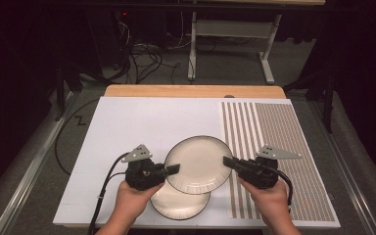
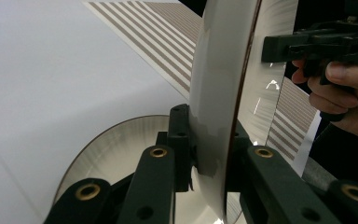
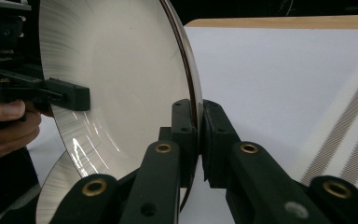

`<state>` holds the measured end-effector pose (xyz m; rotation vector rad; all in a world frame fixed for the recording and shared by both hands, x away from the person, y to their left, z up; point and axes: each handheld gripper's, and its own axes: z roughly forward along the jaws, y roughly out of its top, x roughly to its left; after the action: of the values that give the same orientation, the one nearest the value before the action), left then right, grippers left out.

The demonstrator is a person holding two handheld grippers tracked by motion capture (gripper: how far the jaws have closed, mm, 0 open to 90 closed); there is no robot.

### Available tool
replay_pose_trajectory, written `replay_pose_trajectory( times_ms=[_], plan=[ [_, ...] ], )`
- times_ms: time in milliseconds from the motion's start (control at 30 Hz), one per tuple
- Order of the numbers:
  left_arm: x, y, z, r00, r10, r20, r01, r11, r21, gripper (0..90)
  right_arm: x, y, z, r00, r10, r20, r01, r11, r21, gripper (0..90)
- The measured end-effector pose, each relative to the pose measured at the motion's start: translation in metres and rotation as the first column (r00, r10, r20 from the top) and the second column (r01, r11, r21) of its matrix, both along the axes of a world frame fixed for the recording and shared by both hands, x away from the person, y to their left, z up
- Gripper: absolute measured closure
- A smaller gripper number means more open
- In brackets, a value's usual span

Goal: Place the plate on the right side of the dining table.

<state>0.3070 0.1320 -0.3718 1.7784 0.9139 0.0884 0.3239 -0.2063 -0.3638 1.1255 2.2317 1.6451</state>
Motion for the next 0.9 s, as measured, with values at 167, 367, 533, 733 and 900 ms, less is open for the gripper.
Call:
replay_pose_trajectory(
  times_ms=[167,367,533,733,900],
  plan=[
    [0.013,-0.024,0.001,0.9993,-0.024,-0.028,0.024,0.9997,0.004,78.3,-0.001,-0.022,0.000,0.9990,-0.045,0.009,0.045,0.999,-0.006,87.1],
    [0.027,-0.050,0.002,0.9975,-0.055,-0.043,0.056,0.9982,0.021,77.9,-0.001,-0.047,-0.001,0.9959,-0.090,0.000,0.090,0.996,-0.001,87.1],
    [0.037,-0.073,0.002,0.9959,-0.079,-0.045,0.080,0.9961,0.037,77.5,-0.002,-0.068,-0.003,0.9914,-0.131,-0.002,0.131,0.991,0.002,87.1],
    [0.049,-0.100,0.003,0.9929,-0.104,-0.058,0.108,0.9925,0.058,76.8,-0.004,-0.092,-0.007,0.9842,-0.177,-0.012,0.177,0.984,0.007,87.1],
    [0.059,-0.122,0.000,0.9901,-0.122,-0.069,0.127,0.9893,0.071,76.2,-0.005,-0.110,-0.010,0.9761,-0.217,-0.014,0.217,0.976,0.004,87.1]
  ],
)
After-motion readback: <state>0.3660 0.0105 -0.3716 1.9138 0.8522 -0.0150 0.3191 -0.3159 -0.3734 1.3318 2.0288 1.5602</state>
